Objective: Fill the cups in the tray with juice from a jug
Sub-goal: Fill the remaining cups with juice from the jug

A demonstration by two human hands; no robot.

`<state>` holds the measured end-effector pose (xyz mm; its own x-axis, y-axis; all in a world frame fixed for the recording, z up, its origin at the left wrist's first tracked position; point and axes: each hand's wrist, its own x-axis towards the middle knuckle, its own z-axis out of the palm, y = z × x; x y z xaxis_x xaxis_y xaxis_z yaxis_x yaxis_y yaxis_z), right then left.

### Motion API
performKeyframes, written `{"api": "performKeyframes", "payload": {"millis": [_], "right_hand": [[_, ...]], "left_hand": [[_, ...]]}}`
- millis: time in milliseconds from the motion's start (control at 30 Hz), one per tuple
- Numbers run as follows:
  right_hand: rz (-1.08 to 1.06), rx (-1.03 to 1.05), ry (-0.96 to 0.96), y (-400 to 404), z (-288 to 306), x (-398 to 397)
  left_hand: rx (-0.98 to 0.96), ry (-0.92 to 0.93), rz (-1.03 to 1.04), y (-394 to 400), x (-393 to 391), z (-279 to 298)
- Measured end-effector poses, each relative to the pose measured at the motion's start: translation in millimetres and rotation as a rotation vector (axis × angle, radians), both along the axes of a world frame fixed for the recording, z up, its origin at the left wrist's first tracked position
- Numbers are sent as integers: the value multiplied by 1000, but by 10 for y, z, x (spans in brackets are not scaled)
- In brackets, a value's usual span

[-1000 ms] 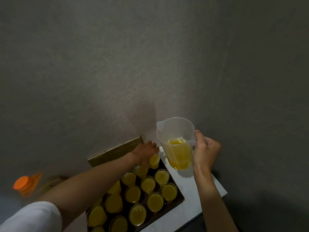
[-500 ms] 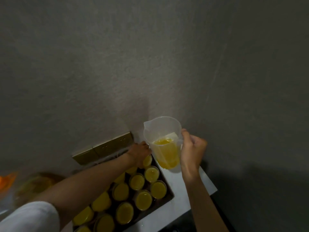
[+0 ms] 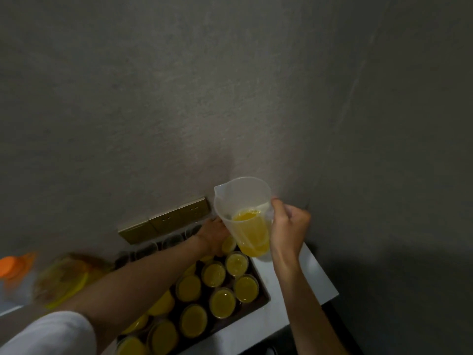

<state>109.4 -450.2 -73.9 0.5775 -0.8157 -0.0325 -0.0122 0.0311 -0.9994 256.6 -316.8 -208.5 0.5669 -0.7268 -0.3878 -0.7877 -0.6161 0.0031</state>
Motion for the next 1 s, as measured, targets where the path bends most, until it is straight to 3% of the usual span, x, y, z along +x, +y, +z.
{"api": "performKeyframes", "payload": {"millis": [133, 400, 667, 1000], "right_hand": [[27, -8, -22, 126, 51, 47], [124, -17, -17, 525, 61, 215], [232, 13, -24, 1052, 117, 358], [316, -5, -56, 1537, 14, 434]], "left_hand": [[-116, 97, 88, 161, -132, 368], [-297, 103, 302, 901, -128, 622], [-162, 25, 523, 1986, -38, 239], [-230, 51, 878, 2546, -255, 223]]}}
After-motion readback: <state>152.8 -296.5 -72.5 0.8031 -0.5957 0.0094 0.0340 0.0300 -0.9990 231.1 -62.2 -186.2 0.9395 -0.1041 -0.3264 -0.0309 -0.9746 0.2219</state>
